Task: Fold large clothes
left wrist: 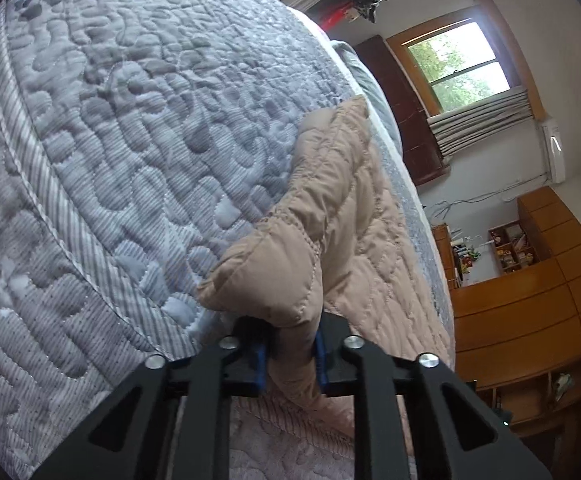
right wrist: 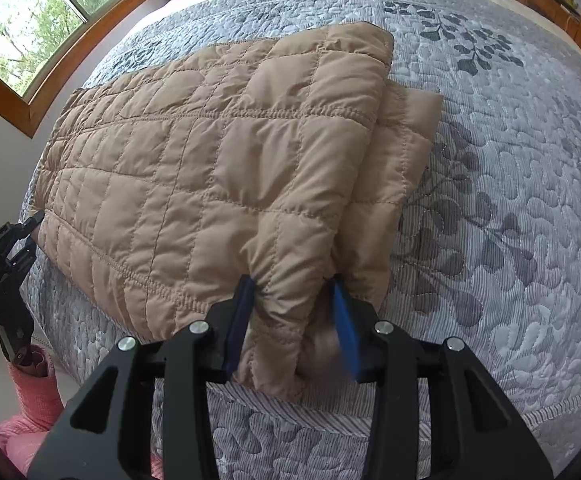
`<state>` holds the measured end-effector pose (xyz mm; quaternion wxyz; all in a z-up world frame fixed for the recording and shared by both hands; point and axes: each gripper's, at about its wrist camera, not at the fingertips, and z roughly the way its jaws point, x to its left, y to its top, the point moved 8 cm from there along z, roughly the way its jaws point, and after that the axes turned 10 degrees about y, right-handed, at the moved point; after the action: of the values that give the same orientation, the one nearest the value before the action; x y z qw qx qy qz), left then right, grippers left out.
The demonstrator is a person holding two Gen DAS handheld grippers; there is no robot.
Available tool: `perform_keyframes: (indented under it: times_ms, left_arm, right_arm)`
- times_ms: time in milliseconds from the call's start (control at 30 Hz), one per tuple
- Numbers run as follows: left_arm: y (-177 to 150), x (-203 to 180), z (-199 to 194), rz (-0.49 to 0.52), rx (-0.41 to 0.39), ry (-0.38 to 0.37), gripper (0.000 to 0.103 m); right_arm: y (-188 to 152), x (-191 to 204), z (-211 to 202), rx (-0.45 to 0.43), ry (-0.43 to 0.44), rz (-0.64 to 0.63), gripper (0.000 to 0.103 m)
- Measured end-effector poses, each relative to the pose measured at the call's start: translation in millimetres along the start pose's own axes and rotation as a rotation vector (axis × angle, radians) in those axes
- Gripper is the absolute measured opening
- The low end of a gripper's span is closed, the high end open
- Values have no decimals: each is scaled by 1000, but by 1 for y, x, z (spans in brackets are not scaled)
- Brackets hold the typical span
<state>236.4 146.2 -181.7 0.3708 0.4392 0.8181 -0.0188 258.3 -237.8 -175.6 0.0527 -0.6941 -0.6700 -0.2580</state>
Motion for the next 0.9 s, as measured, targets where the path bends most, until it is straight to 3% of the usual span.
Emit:
perform_keyframes:
  times_ms: [100,200,333,500,600,667,733,833,900]
  left_arm:
    - [0,-7,-5,32,-7,10,14]
    - [0,-1,-1,27,37,14,26]
    - [-4,11,-2,16,36,2,45]
    - [-1,5,16,-19,52,-62,49]
    - [10,0,28,-21,26,-58,48]
    - [13,-4,32,-34,34,-73,26]
    - [13,-11,26,-25,17,-99,16]
    - [14,-20,16,32,-35,-85,14]
    - [13,-13,23,23,-11,-54,14]
  right_arm:
    - [1,0,2,3,-4,3,40]
    - [4,-2,4,9,-3,2,40]
    - [6,-2,6,13,-3,4,40]
    - [7,-1,9,16,-13,2,41]
    - [8,-1,10,16,-11,4,41]
    - [7,-1,10,18,-3,10,40]
    - [6,-4,9,22,0,14,40]
    - [6,-5,10,27,-8,9,40]
    - [7,-6,12,29,-13,8,40]
